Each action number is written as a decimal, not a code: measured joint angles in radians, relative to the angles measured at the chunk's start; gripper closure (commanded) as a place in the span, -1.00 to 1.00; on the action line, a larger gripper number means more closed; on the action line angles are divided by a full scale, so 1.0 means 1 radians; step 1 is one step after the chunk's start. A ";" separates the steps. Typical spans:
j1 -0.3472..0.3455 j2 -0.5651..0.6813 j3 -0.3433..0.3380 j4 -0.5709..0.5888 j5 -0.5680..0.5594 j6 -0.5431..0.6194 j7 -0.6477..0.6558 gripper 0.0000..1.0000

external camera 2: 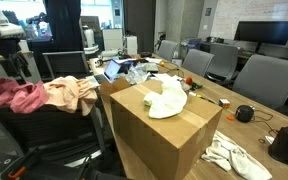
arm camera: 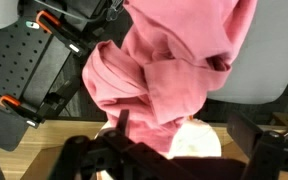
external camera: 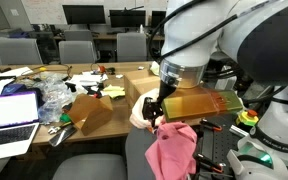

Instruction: Get the three objects from the cardboard box then put them on the headrest of the grey chair

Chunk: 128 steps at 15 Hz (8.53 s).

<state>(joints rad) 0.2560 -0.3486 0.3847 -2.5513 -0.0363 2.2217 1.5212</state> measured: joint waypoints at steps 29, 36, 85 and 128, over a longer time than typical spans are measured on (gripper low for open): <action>-0.206 -0.508 -0.126 -0.205 0.137 -0.327 0.177 -1.00; -0.358 -0.518 -0.169 -0.207 0.117 -0.287 0.188 -1.00; -0.448 0.298 -0.522 0.480 -0.088 -0.281 -0.266 -1.00; -0.368 0.719 -0.688 0.479 -0.394 0.183 0.166 -0.46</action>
<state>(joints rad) -0.1117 0.3700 -0.3032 -2.0720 -0.4307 2.4047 1.6874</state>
